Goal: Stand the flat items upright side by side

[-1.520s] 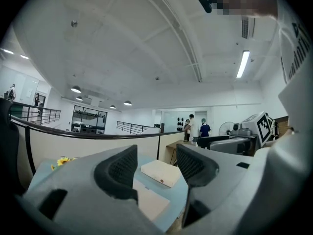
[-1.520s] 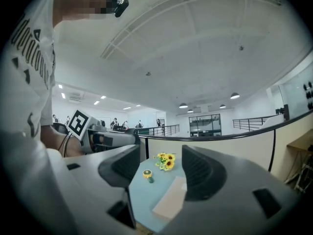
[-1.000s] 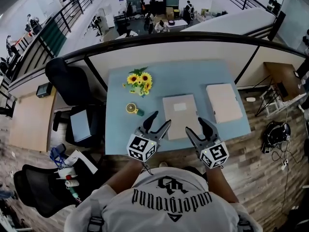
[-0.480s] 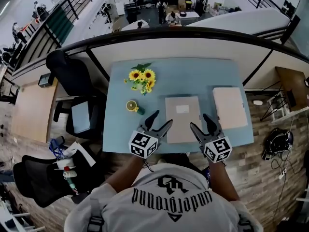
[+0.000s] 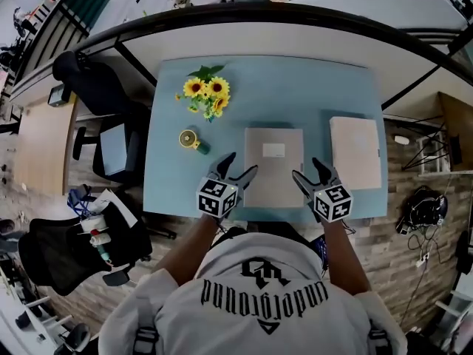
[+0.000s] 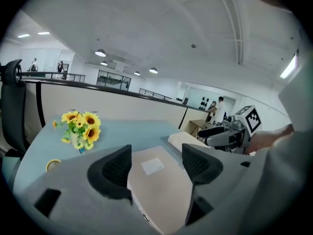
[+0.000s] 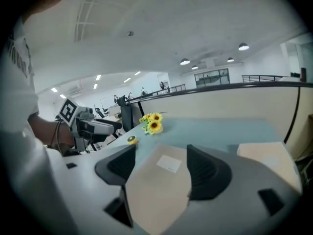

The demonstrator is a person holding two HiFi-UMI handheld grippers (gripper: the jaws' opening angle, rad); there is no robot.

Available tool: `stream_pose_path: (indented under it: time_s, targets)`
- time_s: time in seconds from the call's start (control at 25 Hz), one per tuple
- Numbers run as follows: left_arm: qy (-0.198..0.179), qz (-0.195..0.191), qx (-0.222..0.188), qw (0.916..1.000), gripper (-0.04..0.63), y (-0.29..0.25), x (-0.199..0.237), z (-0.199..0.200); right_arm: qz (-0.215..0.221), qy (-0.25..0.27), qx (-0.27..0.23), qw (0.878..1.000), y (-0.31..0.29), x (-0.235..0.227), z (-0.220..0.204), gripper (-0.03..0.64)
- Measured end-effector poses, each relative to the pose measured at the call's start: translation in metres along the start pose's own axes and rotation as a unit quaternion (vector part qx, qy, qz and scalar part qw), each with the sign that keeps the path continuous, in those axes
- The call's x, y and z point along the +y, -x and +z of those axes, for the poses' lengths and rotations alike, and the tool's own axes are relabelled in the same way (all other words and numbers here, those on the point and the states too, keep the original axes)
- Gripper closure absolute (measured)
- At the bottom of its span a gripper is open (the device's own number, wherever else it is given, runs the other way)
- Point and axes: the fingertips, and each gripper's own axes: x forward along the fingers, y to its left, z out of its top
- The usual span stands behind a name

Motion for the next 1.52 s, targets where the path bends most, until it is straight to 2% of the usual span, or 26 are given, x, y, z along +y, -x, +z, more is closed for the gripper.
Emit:
stream_pose_path:
  time_s: [0.2, 0.48, 0.72, 0.84, 1.08, 1.16, 1.52]
  targets:
    - [0.051, 0.02, 0.071, 0.9959, 0.25, -0.035, 0.029, -0.058, 0.013, -0.034, 0.079, 0.996, -0.032, -0.034, -0.056, 0.269]
    - [0.116, 0.026, 0.158, 0.9804, 0.227, -0.068, 0.046, -0.134, 0.032, -0.083, 0.165, 0.982, -0.067, -0.061, -0.123, 0.25]
    - [0.149, 0.024, 0.2, 0.9681, 0.219, -0.09, 0.053, -0.176, 0.045, -0.127, 0.208, 0.969, -0.094, -0.076, -0.162, 0.236]
    - [0.169, 0.015, 0.217, 0.9614, 0.218, -0.098, 0.054, -0.189, 0.055, -0.158, 0.215, 0.962, -0.102, -0.078, -0.174, 0.235]
    - [0.189, -0.017, 0.236, 0.9531, 0.228, -0.107, 0.053, -0.199, 0.071, -0.179, 0.231, 0.954, -0.112, -0.074, -0.185, 0.249]
    - [0.192, -0.025, 0.237, 0.952, 0.258, -0.109, 0.05, -0.199, 0.072, -0.182, 0.231, 0.953, -0.113, -0.074, -0.186, 0.249]
    - [0.178, -0.019, 0.243, 0.9533, 0.273, -0.113, 0.048, -0.19, 0.063, -0.18, 0.228, 0.955, -0.113, -0.076, -0.179, 0.265]
